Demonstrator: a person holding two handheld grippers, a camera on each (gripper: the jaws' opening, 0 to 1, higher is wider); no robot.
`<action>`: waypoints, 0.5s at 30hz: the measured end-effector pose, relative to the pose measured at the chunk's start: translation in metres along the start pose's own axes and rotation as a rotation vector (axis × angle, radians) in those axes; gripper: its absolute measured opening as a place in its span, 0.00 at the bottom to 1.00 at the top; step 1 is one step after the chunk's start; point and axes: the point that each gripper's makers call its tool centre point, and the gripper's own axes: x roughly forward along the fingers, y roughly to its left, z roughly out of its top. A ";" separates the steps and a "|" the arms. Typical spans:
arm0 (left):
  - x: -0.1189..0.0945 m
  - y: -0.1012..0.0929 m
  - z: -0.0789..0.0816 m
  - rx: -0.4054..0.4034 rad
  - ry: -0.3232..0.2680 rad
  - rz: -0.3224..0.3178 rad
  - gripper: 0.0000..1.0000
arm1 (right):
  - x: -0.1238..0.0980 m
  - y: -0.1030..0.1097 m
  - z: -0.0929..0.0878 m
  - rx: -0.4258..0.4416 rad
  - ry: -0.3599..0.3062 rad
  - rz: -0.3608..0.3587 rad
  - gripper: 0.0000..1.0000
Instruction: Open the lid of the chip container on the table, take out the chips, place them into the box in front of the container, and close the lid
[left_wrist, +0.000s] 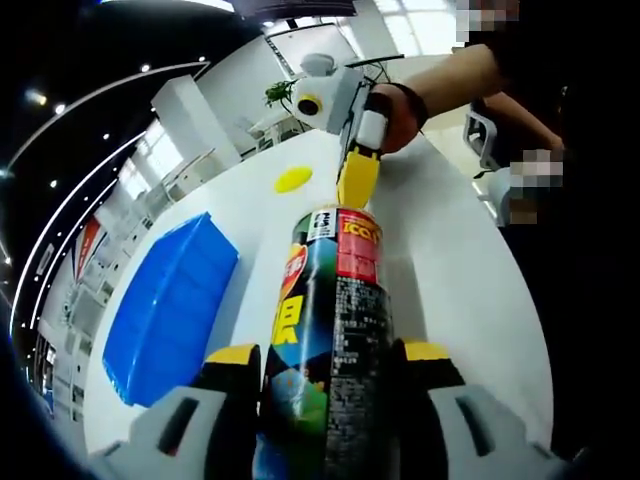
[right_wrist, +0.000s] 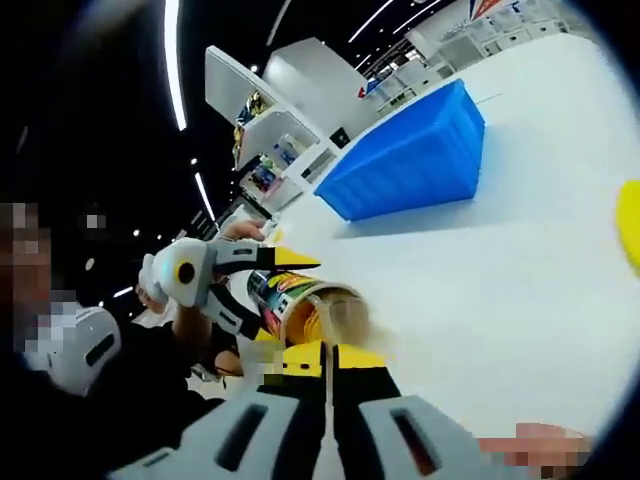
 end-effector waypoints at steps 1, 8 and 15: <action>0.000 0.000 0.000 0.000 0.000 0.000 0.55 | 0.000 0.000 0.000 -0.001 -0.001 0.000 0.01; -0.001 0.000 0.000 -0.001 0.002 -0.002 0.55 | -0.001 -0.001 0.001 0.004 0.000 0.002 0.01; 0.000 0.000 0.000 -0.001 0.002 -0.001 0.55 | 0.001 0.000 0.000 0.008 0.001 0.010 0.01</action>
